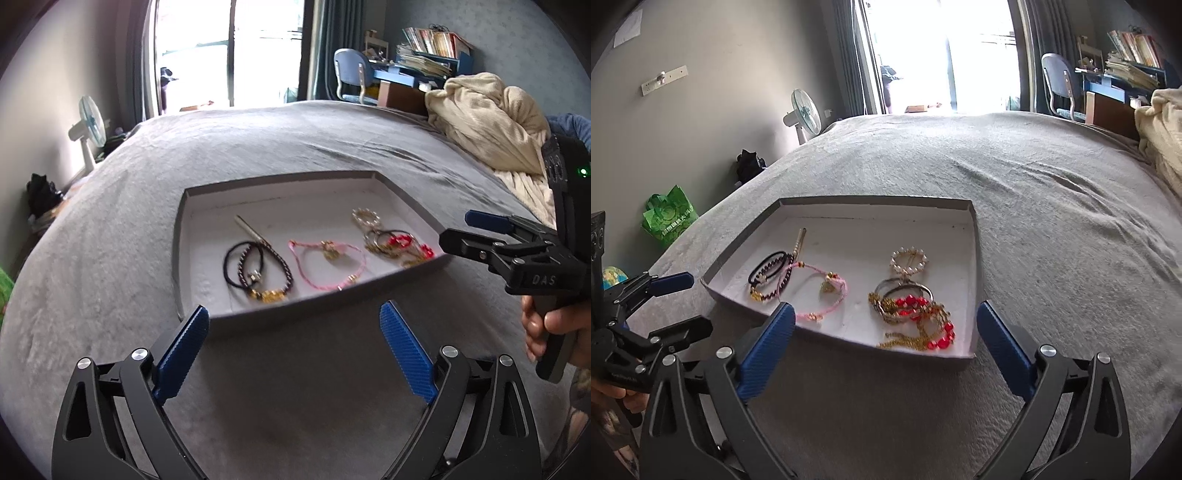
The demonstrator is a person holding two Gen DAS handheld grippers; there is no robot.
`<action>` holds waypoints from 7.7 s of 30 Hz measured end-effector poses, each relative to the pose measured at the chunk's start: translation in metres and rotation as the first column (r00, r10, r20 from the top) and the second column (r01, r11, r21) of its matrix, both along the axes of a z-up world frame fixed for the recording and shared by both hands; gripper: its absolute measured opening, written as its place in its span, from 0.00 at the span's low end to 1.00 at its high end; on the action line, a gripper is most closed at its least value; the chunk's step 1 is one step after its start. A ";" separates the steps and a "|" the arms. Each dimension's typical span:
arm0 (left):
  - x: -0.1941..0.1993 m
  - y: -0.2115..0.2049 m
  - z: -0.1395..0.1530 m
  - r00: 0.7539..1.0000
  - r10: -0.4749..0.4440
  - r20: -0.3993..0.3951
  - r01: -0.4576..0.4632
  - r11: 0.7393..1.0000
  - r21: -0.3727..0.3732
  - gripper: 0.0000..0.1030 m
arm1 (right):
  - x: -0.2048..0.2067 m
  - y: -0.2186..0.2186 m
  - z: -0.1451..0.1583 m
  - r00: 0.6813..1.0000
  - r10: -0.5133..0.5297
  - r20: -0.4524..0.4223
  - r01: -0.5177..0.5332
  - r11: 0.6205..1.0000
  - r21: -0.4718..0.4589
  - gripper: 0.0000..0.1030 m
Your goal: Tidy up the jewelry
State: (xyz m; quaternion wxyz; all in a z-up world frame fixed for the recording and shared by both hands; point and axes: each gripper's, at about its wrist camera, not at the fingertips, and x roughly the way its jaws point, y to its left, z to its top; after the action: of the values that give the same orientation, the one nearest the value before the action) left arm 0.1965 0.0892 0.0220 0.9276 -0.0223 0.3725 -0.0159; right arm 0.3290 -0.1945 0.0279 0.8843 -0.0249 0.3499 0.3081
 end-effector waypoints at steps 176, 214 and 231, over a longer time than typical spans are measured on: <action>0.015 0.013 0.004 0.995 0.069 0.072 -0.069 0.998 -0.006 0.92 | -0.008 0.011 -0.007 1.000 -0.020 0.008 0.020 1.000 0.022 0.80; -0.053 -0.001 0.001 0.951 0.075 0.301 -0.088 0.996 0.030 0.95 | -0.093 -0.024 -0.015 0.970 -0.088 0.225 0.078 0.995 0.054 0.95; -0.054 -0.001 0.001 0.951 0.074 0.299 -0.089 0.995 0.038 0.95 | -0.097 -0.023 -0.014 0.968 -0.084 0.238 0.074 0.996 0.053 0.95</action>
State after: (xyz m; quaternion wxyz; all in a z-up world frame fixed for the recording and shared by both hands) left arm 0.1421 0.0884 0.0229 0.9732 -0.0112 0.2278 0.0288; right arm 0.2319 -0.2173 0.0143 0.9320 -0.0284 0.2345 0.2749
